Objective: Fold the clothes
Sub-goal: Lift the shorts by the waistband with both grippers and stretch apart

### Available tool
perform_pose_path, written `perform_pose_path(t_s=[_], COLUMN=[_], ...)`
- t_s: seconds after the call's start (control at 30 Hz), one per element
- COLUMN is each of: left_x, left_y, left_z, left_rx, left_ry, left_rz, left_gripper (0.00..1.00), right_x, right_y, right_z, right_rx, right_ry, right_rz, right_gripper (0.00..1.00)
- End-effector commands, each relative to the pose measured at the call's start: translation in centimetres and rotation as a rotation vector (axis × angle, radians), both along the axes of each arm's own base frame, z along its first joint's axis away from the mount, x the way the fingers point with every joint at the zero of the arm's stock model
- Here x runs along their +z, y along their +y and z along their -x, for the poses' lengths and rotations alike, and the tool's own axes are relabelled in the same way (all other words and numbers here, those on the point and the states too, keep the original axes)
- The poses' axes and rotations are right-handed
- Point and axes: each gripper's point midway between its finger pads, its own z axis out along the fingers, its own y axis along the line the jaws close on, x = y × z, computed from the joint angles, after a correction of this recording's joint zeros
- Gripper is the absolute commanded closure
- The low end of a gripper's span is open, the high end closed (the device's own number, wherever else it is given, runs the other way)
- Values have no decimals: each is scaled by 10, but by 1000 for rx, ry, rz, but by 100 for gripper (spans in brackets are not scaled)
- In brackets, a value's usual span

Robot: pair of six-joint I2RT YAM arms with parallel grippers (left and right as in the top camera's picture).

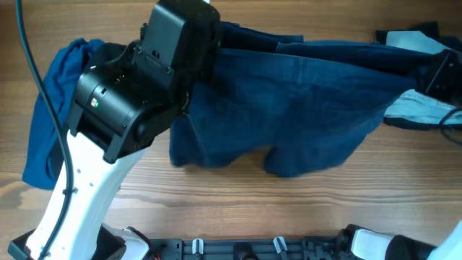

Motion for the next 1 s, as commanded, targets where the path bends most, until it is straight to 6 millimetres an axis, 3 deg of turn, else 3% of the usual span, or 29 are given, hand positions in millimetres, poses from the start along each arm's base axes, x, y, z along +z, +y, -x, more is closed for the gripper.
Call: perform_pose_path(t_s=[0.0,0.17,0.43,0.53,0.73,0.97], left_x=[24,3,-61,-76,-64,-22], left_y=[77,91,95,96,94,79], left_z=[-4,-27,-91,-113,-123,-89], left_rx=[313,373,420,433,434,372], left_ry=[-102,-43,89,96,31,-42], left_rz=[7,27,2,-7,31,77], left_gripper=[96,96,96,96,96,96], right_x=[-21,-47,-96,-104,-94,-70], right_y=[-60,-68,-66,-58,-50,-40], right_z=[-12,-42,-105,-122,-121,-90], right_rx=[-160,-137,-69,-39,-23,-23], right_ry=[91,153,207,197,167,154], right_rz=[168,147,133,138,134,137], right_gripper=[96,96,96,96,96,96])
